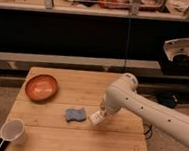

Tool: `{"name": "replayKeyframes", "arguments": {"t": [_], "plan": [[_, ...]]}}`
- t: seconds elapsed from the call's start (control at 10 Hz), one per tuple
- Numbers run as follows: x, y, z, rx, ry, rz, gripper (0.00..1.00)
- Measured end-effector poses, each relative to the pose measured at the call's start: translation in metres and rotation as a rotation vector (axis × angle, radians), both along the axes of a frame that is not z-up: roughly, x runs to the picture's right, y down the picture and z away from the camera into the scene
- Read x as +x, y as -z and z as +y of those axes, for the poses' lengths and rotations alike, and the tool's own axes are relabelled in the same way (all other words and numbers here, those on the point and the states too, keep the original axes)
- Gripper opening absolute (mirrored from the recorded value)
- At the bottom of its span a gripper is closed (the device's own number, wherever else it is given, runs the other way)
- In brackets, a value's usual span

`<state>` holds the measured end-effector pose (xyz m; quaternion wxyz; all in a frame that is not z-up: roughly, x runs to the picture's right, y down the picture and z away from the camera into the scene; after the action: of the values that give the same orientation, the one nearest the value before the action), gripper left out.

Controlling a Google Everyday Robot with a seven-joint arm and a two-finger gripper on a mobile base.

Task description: Place the bottle in the ceramic bowl

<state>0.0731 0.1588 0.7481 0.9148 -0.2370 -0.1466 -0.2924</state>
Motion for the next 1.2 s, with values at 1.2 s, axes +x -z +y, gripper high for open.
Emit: {"name": "replayKeyframes", "arguments": {"t": [1.2], "plan": [[-0.095,-0.017,-0.047,0.016,0.075,-0.069,0.00]]}}
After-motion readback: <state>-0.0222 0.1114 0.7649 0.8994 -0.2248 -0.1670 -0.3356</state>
